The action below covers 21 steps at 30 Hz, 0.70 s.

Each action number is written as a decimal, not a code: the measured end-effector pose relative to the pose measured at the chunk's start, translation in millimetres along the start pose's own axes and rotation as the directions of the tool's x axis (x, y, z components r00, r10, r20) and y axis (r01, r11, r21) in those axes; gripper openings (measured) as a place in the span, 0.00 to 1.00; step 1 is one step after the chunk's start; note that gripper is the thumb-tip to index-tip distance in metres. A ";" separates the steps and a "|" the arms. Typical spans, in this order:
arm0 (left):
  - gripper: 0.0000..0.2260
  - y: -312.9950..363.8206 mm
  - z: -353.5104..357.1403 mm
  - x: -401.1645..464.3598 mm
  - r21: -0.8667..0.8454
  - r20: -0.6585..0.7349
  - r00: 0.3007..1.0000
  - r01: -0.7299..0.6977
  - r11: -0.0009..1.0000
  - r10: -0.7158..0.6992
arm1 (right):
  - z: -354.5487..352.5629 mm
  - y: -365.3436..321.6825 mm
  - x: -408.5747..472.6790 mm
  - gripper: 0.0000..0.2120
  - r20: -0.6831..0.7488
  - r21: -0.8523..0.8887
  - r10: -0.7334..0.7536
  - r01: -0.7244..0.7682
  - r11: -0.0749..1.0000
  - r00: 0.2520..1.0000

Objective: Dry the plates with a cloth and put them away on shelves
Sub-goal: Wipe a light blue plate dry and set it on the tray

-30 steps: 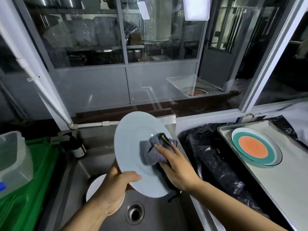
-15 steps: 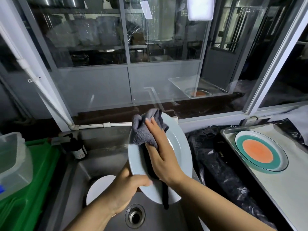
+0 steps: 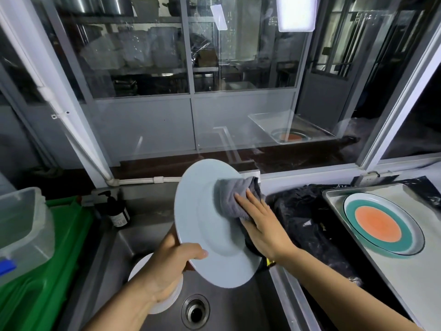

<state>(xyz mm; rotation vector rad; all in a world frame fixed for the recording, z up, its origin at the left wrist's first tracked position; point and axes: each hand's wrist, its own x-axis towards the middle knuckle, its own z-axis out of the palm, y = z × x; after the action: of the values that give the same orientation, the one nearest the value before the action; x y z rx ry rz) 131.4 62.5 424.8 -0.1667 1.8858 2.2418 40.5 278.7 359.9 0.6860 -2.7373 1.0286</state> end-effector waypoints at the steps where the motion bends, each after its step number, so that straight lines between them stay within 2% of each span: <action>1: 0.27 -1.0 -0.8 2.2 -0.008 -0.011 1.000 0.008 1.000 -0.008 | 2.8 -2.2 -8.9 0.22 0.030 0.025 -0.019 0.018 1.000 0.999; 5: 0.25 -3.5 0.5 8.2 -0.021 -0.051 0.999 0.018 1.000 -0.019 | 8.4 -20.3 -40.3 0.24 0.142 0.110 -0.073 0.057 0.992 0.987; 8: 0.24 -4.3 5.0 10.4 -0.068 -0.073 0.997 0.013 0.998 -0.018 | 0.1 -43.4 -51.7 0.26 0.165 0.231 -0.108 0.068 0.971 0.980; 10: 0.24 -5.0 6.9 11.4 -0.121 -0.068 0.997 0.024 0.992 -0.032 | -5.0 -61.2 -56.5 0.33 0.192 0.232 -0.156 0.110 0.967 0.969; 13: 0.20 -6.0 5.8 12.1 -0.164 -0.086 0.995 0.026 0.986 -0.041 | -5.6 -72.1 -58.6 0.48 0.233 0.115 -0.196 0.174 0.978 0.952; 16: 0.21 -5.4 5.0 11.6 -0.164 -0.092 0.995 0.017 0.986 -0.032 | 6.1 -70.0 -57.8 0.47 0.142 -0.023 -0.257 0.263 0.964 0.956; 19: 0.21 -2.1 3.3 12.8 -0.172 -0.094 0.994 0.030 0.985 -0.046 | 17.1 -77.6 -54.5 0.44 -0.005 -0.103 -0.262 0.260 0.960 0.965; 21: 0.23 4.1 2.6 13.0 -0.169 -0.079 0.996 0.035 0.985 -0.049 | 18.5 -84.3 -50.5 0.39 -0.052 -0.110 -0.265 0.258 0.960 0.963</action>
<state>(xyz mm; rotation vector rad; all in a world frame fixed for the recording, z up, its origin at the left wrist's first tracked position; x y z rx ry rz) 117.9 65.4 426.3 -0.3272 1.7127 2.3987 124.7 229.3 381.4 0.9472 -2.5338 0.8301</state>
